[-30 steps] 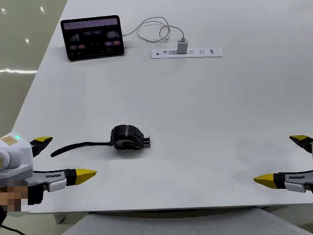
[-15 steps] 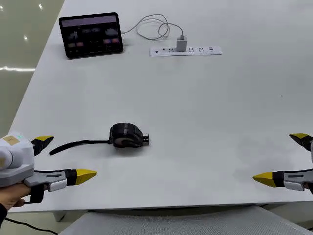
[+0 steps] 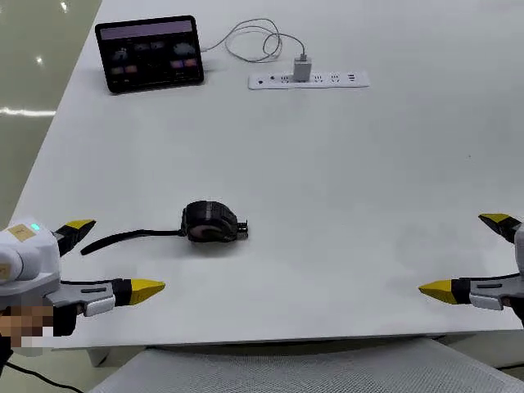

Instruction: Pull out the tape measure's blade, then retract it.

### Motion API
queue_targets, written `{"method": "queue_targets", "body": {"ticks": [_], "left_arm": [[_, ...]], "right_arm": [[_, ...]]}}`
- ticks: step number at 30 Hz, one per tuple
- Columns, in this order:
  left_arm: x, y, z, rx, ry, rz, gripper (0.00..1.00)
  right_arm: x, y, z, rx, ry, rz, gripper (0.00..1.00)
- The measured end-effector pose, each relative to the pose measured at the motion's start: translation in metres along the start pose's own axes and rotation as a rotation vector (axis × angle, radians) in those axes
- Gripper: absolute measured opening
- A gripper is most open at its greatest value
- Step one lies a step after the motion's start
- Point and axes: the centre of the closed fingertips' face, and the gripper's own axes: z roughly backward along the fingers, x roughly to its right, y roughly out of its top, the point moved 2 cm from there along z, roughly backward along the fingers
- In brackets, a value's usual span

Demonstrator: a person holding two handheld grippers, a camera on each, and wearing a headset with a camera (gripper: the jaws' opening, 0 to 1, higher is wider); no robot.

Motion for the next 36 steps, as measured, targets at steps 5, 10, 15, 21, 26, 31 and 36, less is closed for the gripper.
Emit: {"method": "queue_targets", "body": {"ticks": [5, 10, 15, 21, 26, 31, 36], "left_arm": [[-0.005, -0.004, -0.006, -0.025, 0.006, 0.003, 1.00], [-0.012, -0.001, -0.013, -0.033, 0.000, 0.002, 1.00], [-0.017, 0.004, -0.023, -0.052, -0.014, -0.025, 1.00], [-0.010, 0.017, -0.036, -0.016, -0.093, -0.100, 1.00], [-0.008, 0.023, -0.043, -0.015, -0.136, -0.142, 1.00], [-0.008, 0.027, -0.049, -0.012, -0.160, -0.182, 0.97], [-0.011, 0.028, -0.060, -0.045, -0.178, -0.209, 0.95]], "right_arm": [[0.002, 0.005, -0.006, -0.017, 0.008, 0.011, 1.00], [0.000, 0.015, -0.012, -0.006, 0.028, 0.033, 1.00], [-0.004, 0.023, -0.022, -0.010, 0.051, 0.045, 1.00], [-0.006, 0.030, -0.028, -0.014, 0.076, 0.083, 1.00], [-0.006, 0.037, -0.033, -0.008, 0.090, 0.095, 1.00], [-0.013, 0.049, -0.038, 0.024, 0.137, 0.070, 1.00], [-0.026, 0.069, -0.044, 0.097, 0.208, 0.031, 1.00]]}}
